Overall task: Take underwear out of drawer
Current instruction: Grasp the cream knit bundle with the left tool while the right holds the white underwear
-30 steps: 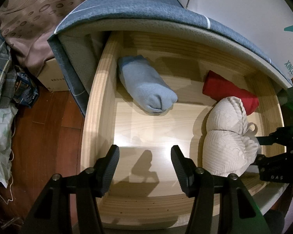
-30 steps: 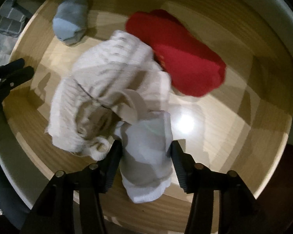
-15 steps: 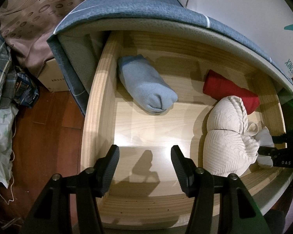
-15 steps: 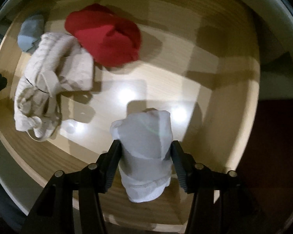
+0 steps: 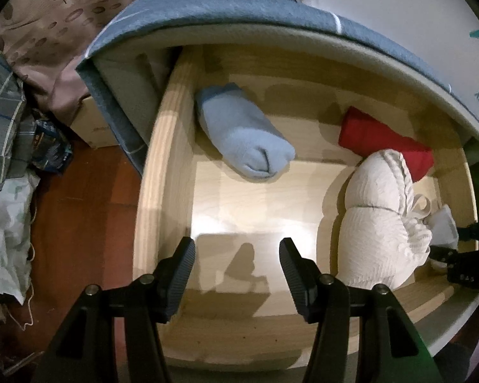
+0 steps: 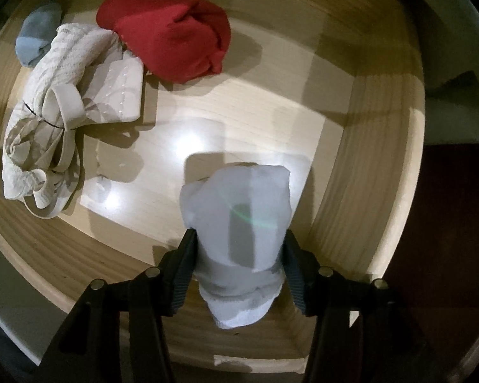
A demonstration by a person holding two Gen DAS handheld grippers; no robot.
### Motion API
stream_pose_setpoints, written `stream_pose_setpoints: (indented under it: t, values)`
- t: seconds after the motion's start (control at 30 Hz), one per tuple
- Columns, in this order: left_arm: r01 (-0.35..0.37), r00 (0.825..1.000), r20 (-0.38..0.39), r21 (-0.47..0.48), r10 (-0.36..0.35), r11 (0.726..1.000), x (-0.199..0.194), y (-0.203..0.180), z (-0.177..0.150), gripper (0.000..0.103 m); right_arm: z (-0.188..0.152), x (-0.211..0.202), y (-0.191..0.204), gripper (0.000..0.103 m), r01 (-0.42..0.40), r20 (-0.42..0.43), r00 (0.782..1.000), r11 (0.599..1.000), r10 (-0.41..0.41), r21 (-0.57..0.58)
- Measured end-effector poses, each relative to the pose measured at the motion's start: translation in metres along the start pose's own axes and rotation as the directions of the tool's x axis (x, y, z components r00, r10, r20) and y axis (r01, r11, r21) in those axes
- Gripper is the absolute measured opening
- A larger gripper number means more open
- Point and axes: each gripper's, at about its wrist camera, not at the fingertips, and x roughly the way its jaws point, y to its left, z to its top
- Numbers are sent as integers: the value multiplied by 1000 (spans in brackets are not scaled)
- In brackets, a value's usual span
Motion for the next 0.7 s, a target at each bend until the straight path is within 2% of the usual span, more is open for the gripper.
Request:
stream_pose_setpoints:
  t: [0.07, 0.43, 0.5, 0.6, 0.7]
  values:
    - [7, 1000, -8, 17, -7, 1000, -2, -6, -1, 56, 13, 1, 3, 46, -1, 8, 1000, 1000, 1, 2]
    - [118, 993, 18, 110, -121, 987, -27, -66, 16, 56, 6, 0, -3, 46, -1, 19, 1000, 1000, 1, -2]
    - [120, 992, 7, 138, -122, 983, -27, -81, 23, 56, 6, 0, -2, 47, -1, 21, 1000, 1000, 1, -1]
    - [154, 988, -16, 132, -153, 979, -24, -93, 31, 56, 5, -3, -4, 47, -2, 24, 1000, 1000, 2, 0]
    - [166, 986, -36, 127, -163, 978, -14, -106, 40, 63, 5, -3, -3, 47, -3, 25, 1000, 1000, 3, -1]
